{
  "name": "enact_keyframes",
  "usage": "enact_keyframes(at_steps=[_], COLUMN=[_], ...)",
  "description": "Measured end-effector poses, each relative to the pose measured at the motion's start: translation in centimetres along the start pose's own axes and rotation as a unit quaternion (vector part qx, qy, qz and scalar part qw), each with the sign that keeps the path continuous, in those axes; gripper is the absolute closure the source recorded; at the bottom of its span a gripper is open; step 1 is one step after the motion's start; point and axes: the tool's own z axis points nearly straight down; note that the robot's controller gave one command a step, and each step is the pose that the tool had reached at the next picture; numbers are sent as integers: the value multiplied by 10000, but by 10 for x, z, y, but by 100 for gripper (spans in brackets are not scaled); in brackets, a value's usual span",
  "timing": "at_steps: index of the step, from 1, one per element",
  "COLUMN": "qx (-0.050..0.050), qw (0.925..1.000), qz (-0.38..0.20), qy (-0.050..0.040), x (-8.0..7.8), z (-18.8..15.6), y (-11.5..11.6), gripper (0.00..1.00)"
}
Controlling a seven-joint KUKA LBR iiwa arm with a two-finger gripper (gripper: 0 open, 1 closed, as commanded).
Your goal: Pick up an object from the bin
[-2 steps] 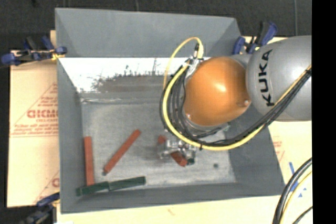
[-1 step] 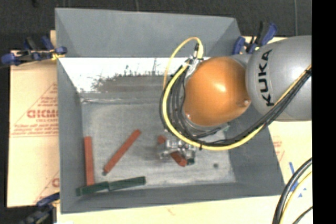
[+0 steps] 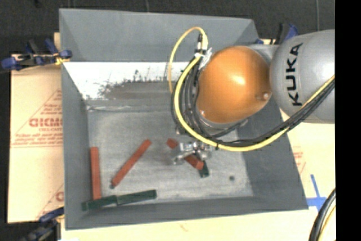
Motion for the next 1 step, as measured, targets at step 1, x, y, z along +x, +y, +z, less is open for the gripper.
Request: enact_keyframes(at_steps=[1], qx=[39], qw=[9926], qz=[-1211], qy=[-8], x=[-1], z=[-52], y=[4], gripper=[100])
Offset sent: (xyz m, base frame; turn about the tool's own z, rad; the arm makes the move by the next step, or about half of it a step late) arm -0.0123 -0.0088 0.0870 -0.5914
